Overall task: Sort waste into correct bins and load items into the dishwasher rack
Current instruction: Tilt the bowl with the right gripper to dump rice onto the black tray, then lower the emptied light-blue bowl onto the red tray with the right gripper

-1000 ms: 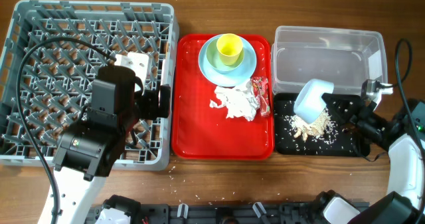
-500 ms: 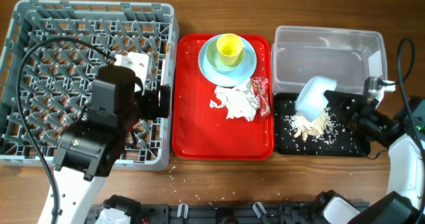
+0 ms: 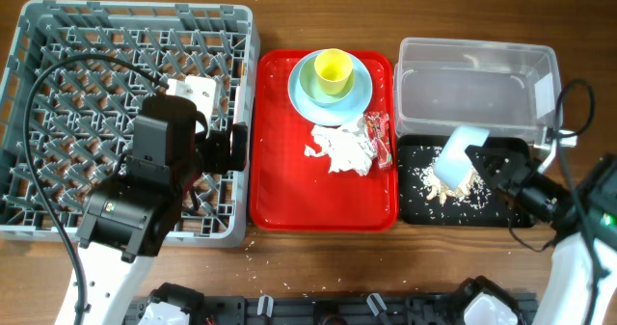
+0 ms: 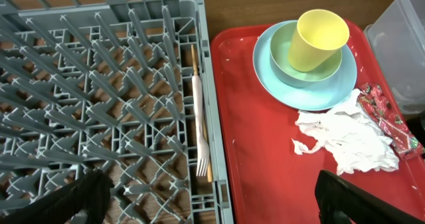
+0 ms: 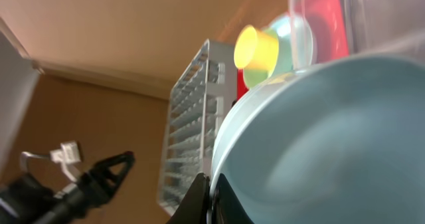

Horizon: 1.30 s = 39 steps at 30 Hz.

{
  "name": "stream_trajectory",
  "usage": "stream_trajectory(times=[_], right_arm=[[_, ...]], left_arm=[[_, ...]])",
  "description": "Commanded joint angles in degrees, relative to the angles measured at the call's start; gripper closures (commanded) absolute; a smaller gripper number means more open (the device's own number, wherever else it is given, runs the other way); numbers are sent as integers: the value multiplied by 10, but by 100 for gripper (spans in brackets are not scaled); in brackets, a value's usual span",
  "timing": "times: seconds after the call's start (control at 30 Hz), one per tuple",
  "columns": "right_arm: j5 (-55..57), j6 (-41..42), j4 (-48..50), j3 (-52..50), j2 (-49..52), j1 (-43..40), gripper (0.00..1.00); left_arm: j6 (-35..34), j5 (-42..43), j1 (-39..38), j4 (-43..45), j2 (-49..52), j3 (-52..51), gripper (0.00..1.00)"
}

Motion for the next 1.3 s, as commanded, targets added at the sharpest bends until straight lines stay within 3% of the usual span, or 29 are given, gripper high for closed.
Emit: stream_trajectory(times=[0.0, 0.13, 0.27, 0.63, 0.67, 0.77, 0.8, 0.9, 1.0, 1.1, 1.17, 1.27], right_arm=[[86, -20, 20, 24, -97, 0, 96], [285, -18, 23, 26, -169, 0, 96], [368, 9, 24, 25, -175, 0, 96], [379, 23, 35, 25, -174, 0, 96], [312, 35, 48, 25, -169, 0, 96], [-60, 56, 143, 25, -122, 0, 96], [-117, 72, 165, 24, -95, 0, 96], [-202, 77, 159, 20, -5, 2, 96], [-202, 38, 143, 16, 52, 4, 96], [-201, 51, 89, 7, 86, 23, 96], [-129, 52, 91, 7, 85, 43, 96], [136, 36, 33, 9, 63, 164, 96]], left_arm=[[3, 7, 1, 2, 0, 4, 0], [3, 7, 1, 2, 0, 4, 0], [3, 7, 1, 2, 0, 4, 0], [3, 7, 1, 2, 0, 4, 0], [3, 7, 1, 2, 0, 4, 0], [3, 7, 1, 2, 0, 4, 0], [3, 7, 1, 2, 0, 4, 0], [3, 7, 1, 1, 0, 4, 0], [3, 7, 1, 1, 0, 4, 0], [3, 7, 1, 2, 0, 4, 0], [3, 7, 1, 1, 0, 4, 0], [3, 7, 1, 2, 0, 4, 0]])
